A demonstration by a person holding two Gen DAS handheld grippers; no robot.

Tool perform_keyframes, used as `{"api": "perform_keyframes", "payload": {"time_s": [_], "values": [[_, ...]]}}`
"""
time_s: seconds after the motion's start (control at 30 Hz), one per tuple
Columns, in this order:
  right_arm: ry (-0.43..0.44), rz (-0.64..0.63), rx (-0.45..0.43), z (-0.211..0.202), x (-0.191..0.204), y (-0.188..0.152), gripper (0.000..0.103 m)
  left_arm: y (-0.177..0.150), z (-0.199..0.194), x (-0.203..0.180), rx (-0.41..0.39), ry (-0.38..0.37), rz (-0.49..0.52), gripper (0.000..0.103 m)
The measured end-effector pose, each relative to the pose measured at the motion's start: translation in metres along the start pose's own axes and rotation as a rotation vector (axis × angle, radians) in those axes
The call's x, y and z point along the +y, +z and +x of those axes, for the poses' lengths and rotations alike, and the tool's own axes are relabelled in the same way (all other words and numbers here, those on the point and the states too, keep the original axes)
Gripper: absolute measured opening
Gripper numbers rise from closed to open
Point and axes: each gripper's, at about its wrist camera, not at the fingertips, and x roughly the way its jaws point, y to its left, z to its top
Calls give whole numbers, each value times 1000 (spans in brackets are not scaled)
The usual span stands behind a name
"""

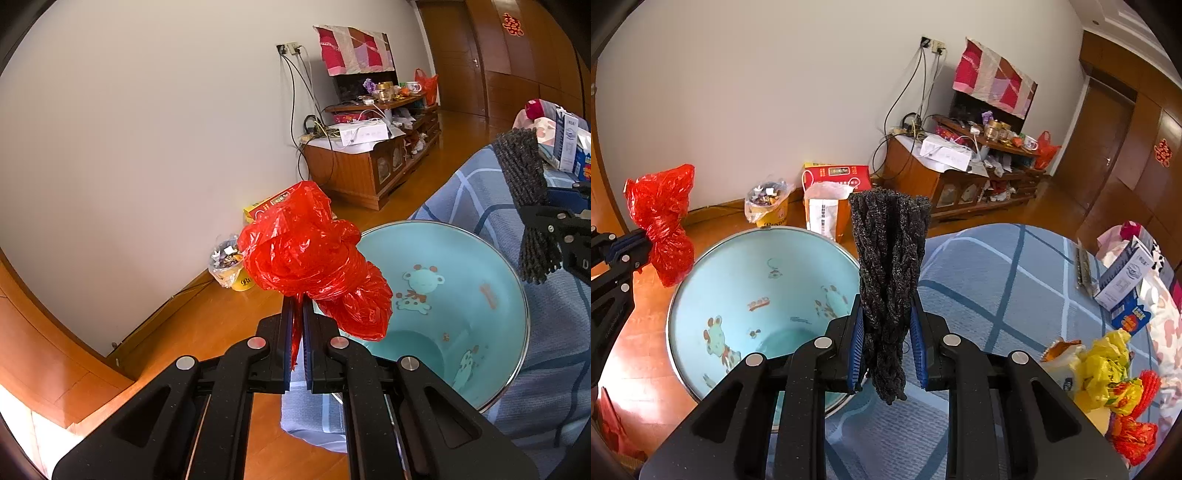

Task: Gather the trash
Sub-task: 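Carry both items over the light-blue bin and open both tools to drop them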

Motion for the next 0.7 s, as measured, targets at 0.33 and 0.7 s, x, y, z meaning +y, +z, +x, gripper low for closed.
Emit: {"api": "perform_keyframes", "payload": {"time_s": [0.33, 0.7], "values": [[13, -9, 4, 3, 7, 2, 24, 0, 1, 0, 4, -6, -4, 6], [27, -18, 2, 2, 11, 3, 24, -2, -1, 0, 6, -22, 0, 7]]}}
